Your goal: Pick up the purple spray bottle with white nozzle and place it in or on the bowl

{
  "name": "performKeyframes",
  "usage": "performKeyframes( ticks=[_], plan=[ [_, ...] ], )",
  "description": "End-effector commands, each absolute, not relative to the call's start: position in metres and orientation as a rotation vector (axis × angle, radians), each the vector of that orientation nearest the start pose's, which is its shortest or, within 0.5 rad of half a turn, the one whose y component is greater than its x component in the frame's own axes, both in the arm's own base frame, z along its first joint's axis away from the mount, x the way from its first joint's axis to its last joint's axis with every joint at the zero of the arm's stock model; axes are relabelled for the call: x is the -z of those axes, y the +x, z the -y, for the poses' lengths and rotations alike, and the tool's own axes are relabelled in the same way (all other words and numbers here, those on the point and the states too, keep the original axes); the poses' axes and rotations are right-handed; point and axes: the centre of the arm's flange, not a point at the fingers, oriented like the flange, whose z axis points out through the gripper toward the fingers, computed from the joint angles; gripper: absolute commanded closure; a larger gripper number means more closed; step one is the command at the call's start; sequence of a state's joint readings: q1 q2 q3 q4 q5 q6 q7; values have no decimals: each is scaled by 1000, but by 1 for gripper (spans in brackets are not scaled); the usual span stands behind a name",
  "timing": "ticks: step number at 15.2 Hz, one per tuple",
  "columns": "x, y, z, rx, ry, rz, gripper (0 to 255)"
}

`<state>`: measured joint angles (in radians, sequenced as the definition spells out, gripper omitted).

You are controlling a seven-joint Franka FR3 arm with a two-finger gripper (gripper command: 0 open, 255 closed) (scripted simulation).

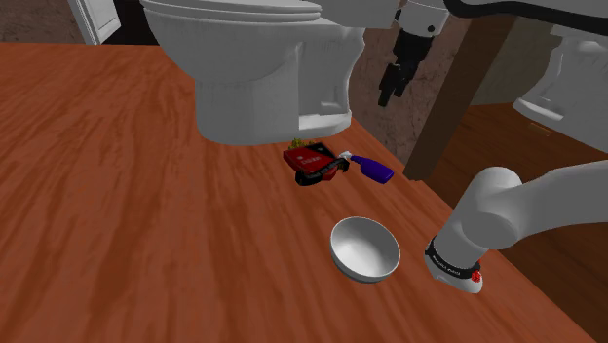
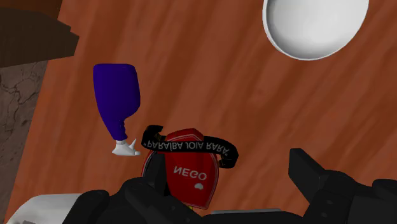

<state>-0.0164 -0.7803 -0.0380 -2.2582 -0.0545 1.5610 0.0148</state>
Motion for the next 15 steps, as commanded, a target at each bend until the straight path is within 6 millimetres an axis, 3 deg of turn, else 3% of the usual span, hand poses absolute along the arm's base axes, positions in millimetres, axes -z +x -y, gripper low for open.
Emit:
performKeyframes(
  ticks=[1,15],
  plan=[
    [-634,307,27,130,-3166,-98,0],
    [-489,365,125,70,-3185,-206,0]
  ],
)
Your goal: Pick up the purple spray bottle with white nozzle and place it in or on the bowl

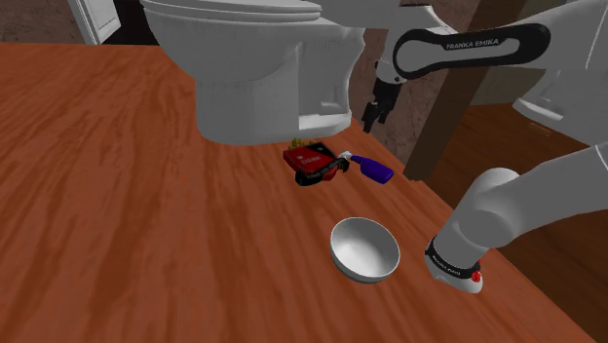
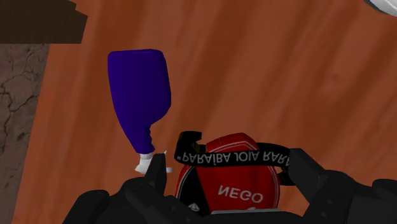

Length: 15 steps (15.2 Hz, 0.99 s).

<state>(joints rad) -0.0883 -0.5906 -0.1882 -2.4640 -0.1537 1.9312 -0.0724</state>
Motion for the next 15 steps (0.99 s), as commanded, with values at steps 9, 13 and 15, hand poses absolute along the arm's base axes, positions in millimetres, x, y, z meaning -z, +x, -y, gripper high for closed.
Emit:
performKeyframes(
  ticks=[9,13,15],
  plan=[
    [-395,396,192,30,-3194,-277,0],
    [-354,408,222,12,-3198,-308,0],
    [-333,414,237,3,-3199,-324,0]
  ],
)
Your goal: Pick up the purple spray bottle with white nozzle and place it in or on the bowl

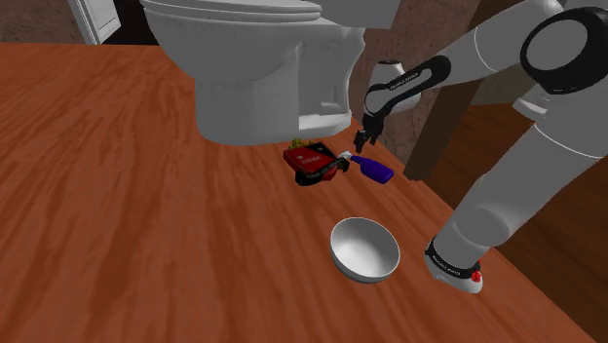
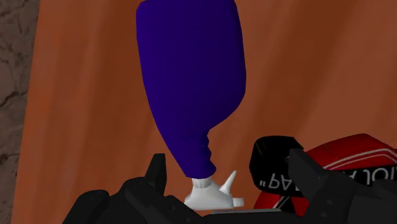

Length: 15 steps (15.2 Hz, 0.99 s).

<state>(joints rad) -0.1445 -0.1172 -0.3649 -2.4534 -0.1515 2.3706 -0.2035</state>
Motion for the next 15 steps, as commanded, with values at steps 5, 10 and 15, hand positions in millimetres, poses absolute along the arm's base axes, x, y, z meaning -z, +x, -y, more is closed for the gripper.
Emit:
performKeyframes(
  ticks=[5,10,15],
  plan=[
    [-287,425,272,-17,-3203,-358,0],
    [-261,425,274,-17,-3203,-358,0],
    [-248,424,275,-17,-3203,-358,0]
  ],
)
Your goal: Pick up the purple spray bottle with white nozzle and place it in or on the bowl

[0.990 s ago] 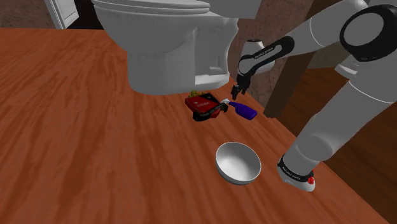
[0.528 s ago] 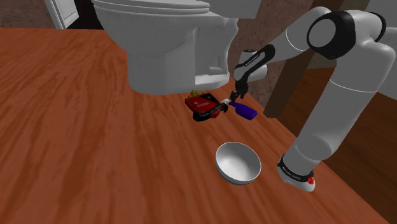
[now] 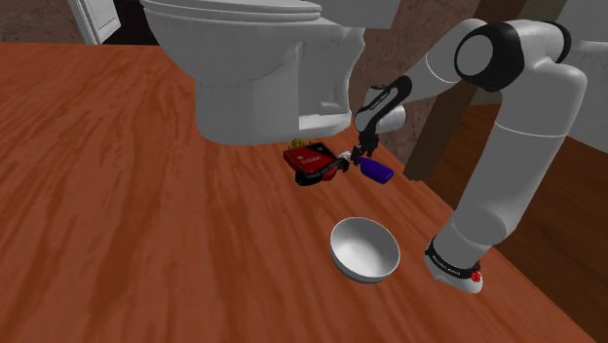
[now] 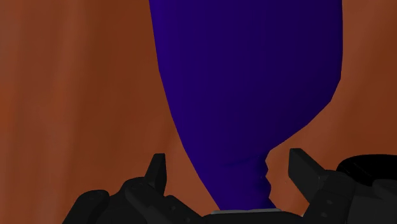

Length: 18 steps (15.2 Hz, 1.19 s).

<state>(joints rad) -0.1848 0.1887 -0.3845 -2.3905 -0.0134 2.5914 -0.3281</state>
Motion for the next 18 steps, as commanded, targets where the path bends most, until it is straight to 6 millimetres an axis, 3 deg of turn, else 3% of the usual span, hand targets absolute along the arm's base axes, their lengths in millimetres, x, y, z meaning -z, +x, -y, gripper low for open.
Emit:
performKeyframes(
  ticks=[1,5,6,15,18],
  plan=[
    [-248,424,275,-17,-3203,-358,0],
    [-248,424,275,-17,-3203,-358,0],
    [-248,424,275,-17,-3203,-358,255],
    [-248,424,275,-17,-3203,-358,255],
    [-263,424,275,-17,-3203,-358,255]
  ],
)
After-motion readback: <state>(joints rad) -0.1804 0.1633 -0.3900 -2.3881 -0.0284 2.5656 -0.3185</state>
